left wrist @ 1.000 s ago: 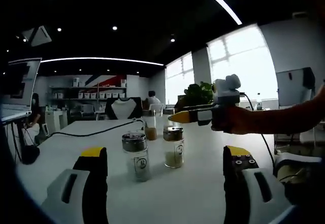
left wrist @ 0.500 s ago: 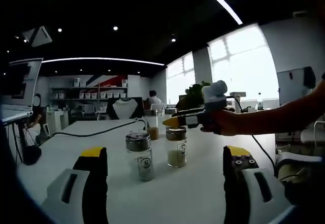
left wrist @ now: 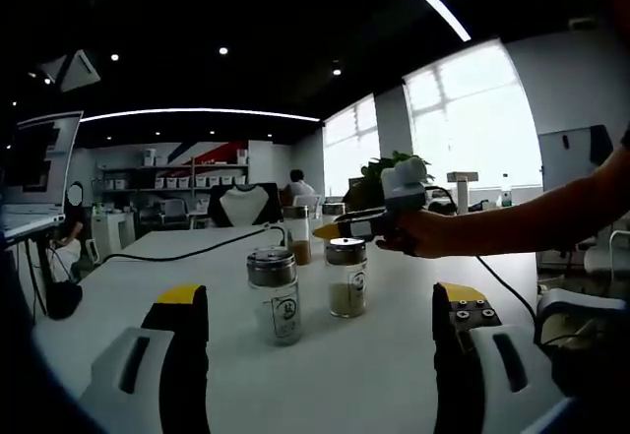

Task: Rotate the seasoning bottle until the label or dispensing opening points toward the visible target arrow and the bottle remains upright within the marked orientation range

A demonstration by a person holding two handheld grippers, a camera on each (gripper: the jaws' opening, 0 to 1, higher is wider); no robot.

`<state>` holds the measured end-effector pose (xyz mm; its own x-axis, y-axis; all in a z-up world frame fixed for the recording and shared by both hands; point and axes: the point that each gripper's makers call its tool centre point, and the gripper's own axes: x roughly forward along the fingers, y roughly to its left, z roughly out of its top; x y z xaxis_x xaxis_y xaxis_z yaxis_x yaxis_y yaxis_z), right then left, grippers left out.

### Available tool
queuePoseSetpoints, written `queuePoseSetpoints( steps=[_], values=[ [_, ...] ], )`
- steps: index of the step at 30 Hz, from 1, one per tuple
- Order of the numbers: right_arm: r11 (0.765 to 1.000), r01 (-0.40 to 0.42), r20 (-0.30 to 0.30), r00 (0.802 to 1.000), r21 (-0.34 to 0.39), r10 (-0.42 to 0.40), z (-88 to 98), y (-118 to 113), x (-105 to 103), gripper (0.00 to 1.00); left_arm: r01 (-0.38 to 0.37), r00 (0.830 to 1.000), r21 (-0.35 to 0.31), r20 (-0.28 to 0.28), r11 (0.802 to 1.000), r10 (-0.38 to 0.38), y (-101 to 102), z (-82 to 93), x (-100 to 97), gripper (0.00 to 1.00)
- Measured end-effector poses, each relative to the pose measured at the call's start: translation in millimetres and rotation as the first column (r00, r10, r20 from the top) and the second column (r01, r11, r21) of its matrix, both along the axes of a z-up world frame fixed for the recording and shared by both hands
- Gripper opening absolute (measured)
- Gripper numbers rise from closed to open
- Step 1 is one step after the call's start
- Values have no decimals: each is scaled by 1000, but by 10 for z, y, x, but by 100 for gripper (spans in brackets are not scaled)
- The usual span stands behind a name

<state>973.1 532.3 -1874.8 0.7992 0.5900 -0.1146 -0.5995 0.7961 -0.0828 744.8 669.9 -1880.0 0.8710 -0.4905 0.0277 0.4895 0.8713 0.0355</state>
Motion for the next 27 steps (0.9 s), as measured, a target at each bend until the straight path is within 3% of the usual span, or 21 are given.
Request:
queuePoseSetpoints(
  steps=[14,27],
  values=[
    [1000,21,16,1000,0,-21,45,46,195,63,-10,1000,-2,-5,1000,10,60,-7,13,100],
    [996,48,41,998,-77,-45,61,112,360,62,-12,1000,-5,-7,1000,12,77,-12,21,100]
  ],
)
